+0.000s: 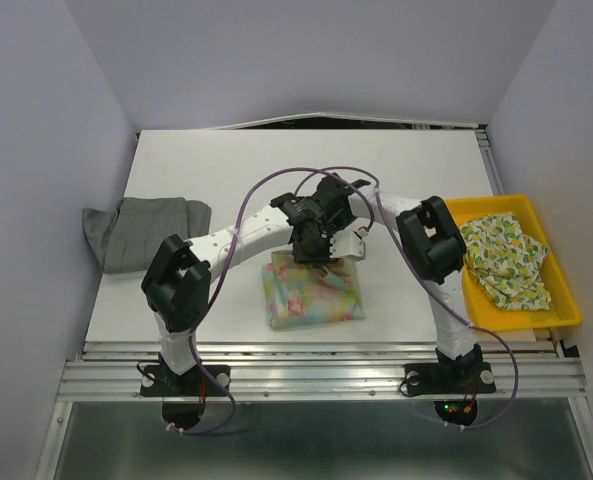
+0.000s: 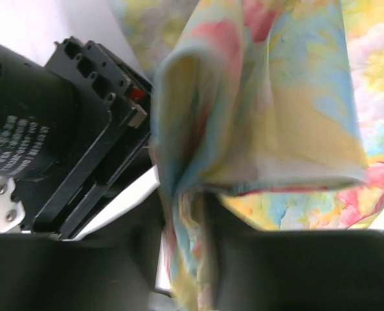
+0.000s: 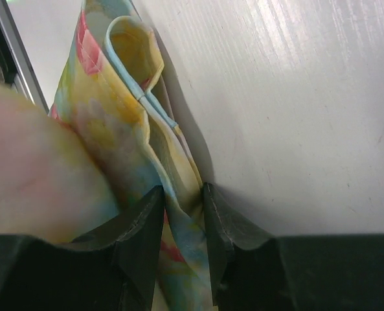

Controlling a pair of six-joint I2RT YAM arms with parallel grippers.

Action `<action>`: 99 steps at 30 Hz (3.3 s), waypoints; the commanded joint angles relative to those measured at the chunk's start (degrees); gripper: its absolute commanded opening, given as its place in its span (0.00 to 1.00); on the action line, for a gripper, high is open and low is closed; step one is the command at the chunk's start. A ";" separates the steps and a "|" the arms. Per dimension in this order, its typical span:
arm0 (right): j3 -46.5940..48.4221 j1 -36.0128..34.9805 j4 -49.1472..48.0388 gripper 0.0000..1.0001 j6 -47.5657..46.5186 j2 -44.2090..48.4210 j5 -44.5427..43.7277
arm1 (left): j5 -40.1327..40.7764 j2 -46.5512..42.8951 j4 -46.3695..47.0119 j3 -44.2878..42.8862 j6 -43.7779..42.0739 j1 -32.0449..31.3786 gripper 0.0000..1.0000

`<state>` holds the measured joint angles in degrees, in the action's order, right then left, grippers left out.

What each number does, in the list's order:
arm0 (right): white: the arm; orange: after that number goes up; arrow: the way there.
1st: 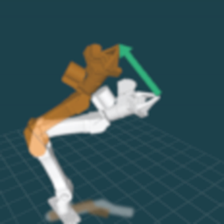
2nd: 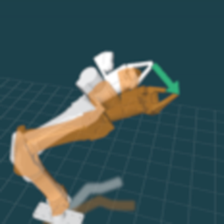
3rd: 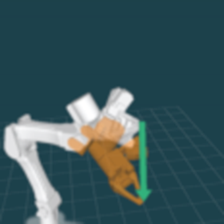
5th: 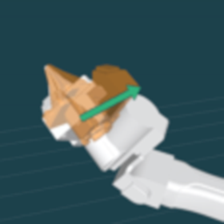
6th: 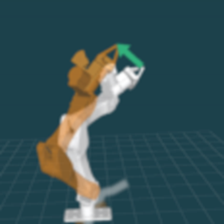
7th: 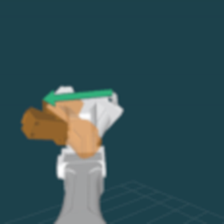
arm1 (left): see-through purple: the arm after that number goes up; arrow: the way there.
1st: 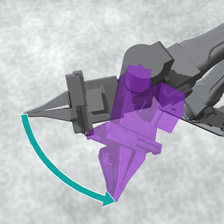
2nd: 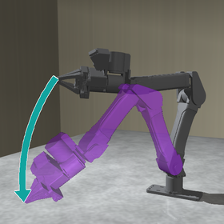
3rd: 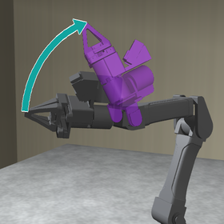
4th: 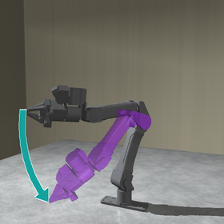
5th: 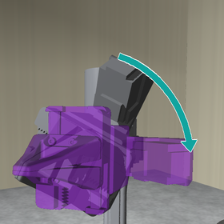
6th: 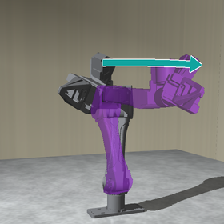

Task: Fold and stack the skirts
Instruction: Fold the skirt

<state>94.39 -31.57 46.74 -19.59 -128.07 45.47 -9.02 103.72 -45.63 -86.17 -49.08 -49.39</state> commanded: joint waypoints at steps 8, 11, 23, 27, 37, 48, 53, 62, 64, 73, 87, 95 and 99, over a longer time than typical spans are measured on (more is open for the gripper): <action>6.94 -0.86 2.21 0.44 -0.45 -4.11 -4.51 | 3.12 -8.88 3.61 -1.64 4.78 0.61 0.47; 10.80 -0.33 2.13 0.47 0.95 -5.43 -5.22 | 3.30 -12.31 5.62 2.13 6.97 0.96 0.47; 25.06 8.28 2.30 0.54 5.71 -1.06 -5.14 | -14.32 -19.70 10.21 12.51 22.96 10.88 0.42; 12.80 9.95 2.30 0.48 4.66 8.87 -1.62 | -27.08 -18.56 12.30 15.24 30.95 20.35 0.35; -11.15 8.19 2.56 0.48 6.06 21.64 11.73 | -43.44 -12.67 21.01 24.20 41.52 24.95 0.30; -17.84 5.99 -3.67 0.47 11.24 13.38 2.28 | -37.57 -0.38 20.32 21.15 41.45 28.29 0.23; -14.68 10.64 -4.82 0.47 13.00 8.46 -9.94 | -32.74 9.82 19.08 9.12 39.94 28.47 0.22; -10.63 12.85 -4.11 0.47 12.91 8.01 -16.64 | -28.96 14.58 21.28 0.40 39.06 28.55 0.17; -11.24 12.85 -4.64 0.47 14.49 9.41 -20.93 | -28.43 13.44 22.33 -1.10 39.32 28.99 0.18; -16.34 12.85 -11.93 0.60 24.60 20.20 -35.20 | -14.83 -10.50 37.60 8.63 42.75 30.58 0.60; -5.88 -2.69 -9.56 0.69 30.05 23.22 -52.15 | -6.97 -34.20 36.13 32.99 60.58 33.13 0.98; 1.40 -10.43 -8.60 0.61 32.87 14.62 -53.91 | -5.66 -34.03 37.98 37.38 67.35 33.13 0.91; 4.57 -11.49 -7.37 0.61 32.69 11.19 -56.10 | -6.27 -33.32 41.13 40.20 71.48 33.13 0.87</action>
<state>94.89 -43.09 38.46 11.92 -113.56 -6.22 -14.76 70.87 -8.64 -48.16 17.23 -16.40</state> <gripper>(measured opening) 0.611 0.875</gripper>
